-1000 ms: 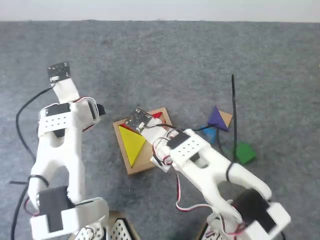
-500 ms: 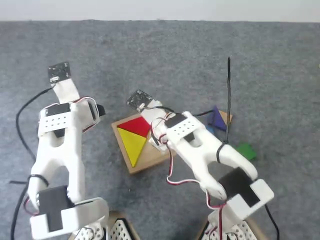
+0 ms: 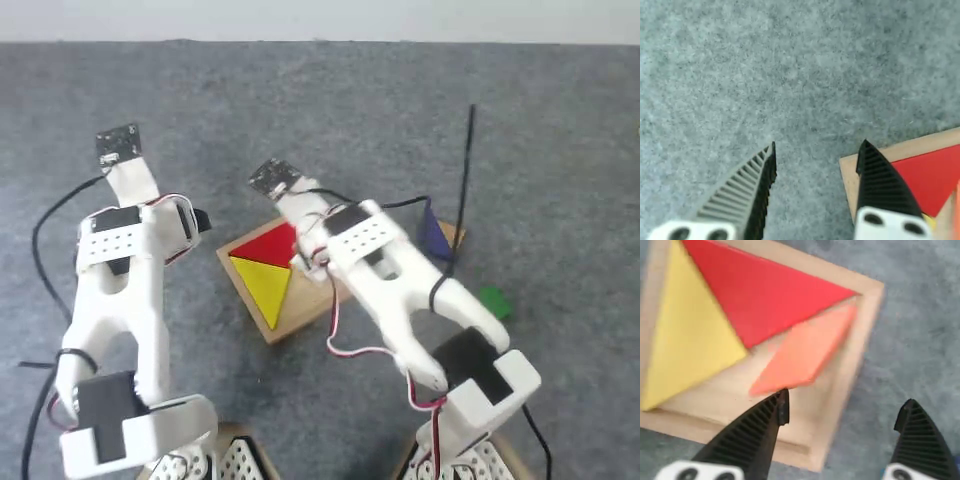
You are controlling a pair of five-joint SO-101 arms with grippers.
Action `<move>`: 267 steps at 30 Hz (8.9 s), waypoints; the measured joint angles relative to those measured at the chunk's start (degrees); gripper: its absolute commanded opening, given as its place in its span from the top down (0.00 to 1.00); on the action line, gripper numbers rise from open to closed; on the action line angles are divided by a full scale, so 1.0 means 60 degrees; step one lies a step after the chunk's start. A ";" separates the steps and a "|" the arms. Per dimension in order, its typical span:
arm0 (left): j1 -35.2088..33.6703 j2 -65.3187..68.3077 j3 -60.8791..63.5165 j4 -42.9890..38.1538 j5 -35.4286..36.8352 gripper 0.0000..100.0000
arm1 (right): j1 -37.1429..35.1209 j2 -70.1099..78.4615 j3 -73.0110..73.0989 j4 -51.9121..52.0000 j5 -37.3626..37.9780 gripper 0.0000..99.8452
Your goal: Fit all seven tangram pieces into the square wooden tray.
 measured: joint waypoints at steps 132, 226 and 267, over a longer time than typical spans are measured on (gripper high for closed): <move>0.0542 0.0029 0.0234 -0.0337 -0.0381 0.75 | 0.5260 -0.3663 0.2974 0.0571 0.0864 0.81; 0.0718 0.0029 0.0498 -0.0542 -0.0440 0.75 | 0.0864 0.2564 -0.2974 0.0425 -0.0777 0.80; 0.0718 0.0029 0.0498 -0.0542 -0.0733 0.75 | 0.0044 0.1509 -0.2886 0.2374 -0.2154 0.80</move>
